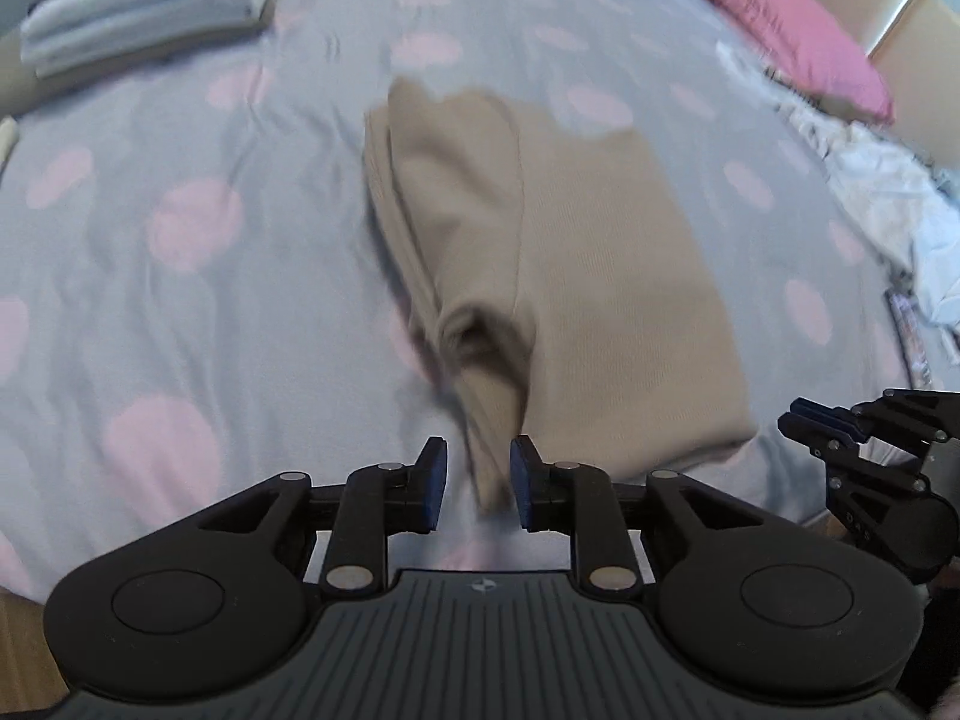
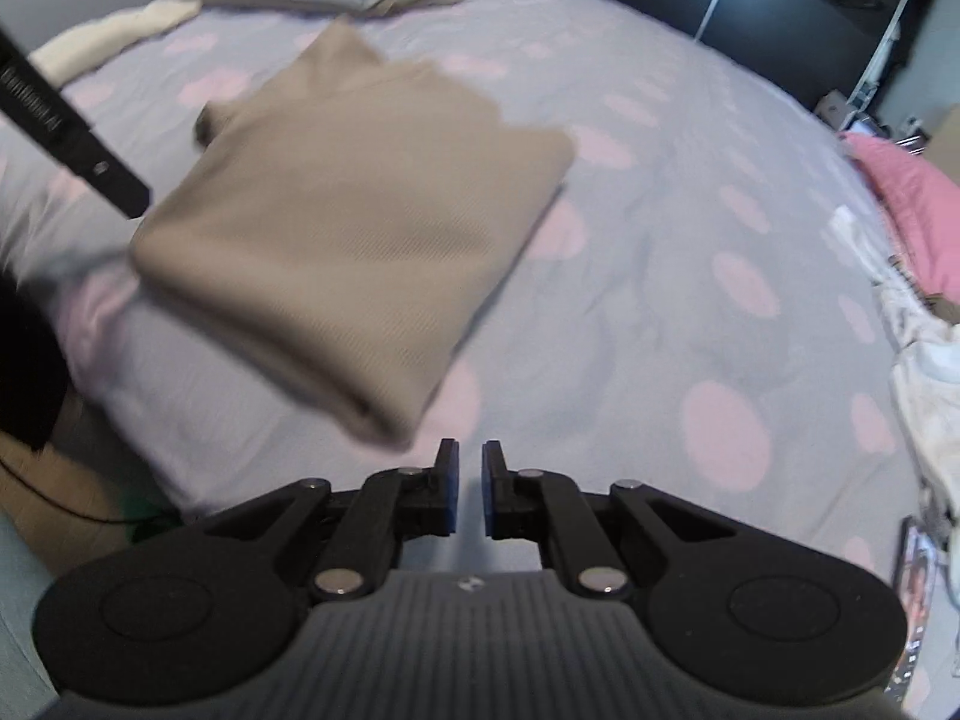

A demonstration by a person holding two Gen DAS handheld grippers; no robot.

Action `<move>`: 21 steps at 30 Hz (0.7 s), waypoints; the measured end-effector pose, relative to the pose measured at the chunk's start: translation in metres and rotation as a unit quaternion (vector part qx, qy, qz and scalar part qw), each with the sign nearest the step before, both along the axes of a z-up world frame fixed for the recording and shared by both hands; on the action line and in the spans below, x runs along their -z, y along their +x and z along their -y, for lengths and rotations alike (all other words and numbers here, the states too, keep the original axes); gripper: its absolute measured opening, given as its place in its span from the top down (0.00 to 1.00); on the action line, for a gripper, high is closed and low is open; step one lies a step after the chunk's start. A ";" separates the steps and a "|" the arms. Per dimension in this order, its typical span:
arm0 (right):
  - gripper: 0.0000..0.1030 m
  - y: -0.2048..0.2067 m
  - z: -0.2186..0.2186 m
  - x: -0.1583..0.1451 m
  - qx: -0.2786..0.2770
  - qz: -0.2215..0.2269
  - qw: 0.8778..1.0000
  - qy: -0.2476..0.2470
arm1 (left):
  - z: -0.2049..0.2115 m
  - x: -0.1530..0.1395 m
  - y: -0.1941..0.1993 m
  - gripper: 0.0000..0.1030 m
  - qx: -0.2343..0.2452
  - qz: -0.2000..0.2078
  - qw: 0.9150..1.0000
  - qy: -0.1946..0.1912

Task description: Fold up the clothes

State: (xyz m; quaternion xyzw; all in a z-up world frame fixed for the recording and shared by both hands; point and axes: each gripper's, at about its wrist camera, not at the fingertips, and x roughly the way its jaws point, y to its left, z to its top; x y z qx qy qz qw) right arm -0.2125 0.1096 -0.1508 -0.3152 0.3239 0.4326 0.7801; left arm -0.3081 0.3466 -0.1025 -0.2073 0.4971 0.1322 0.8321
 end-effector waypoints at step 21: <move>0.91 0.050 -0.077 0.002 -0.034 -0.032 0.998 0.033 | -0.021 0.029 0.061 0.90 -0.009 0.024 0.998 0.064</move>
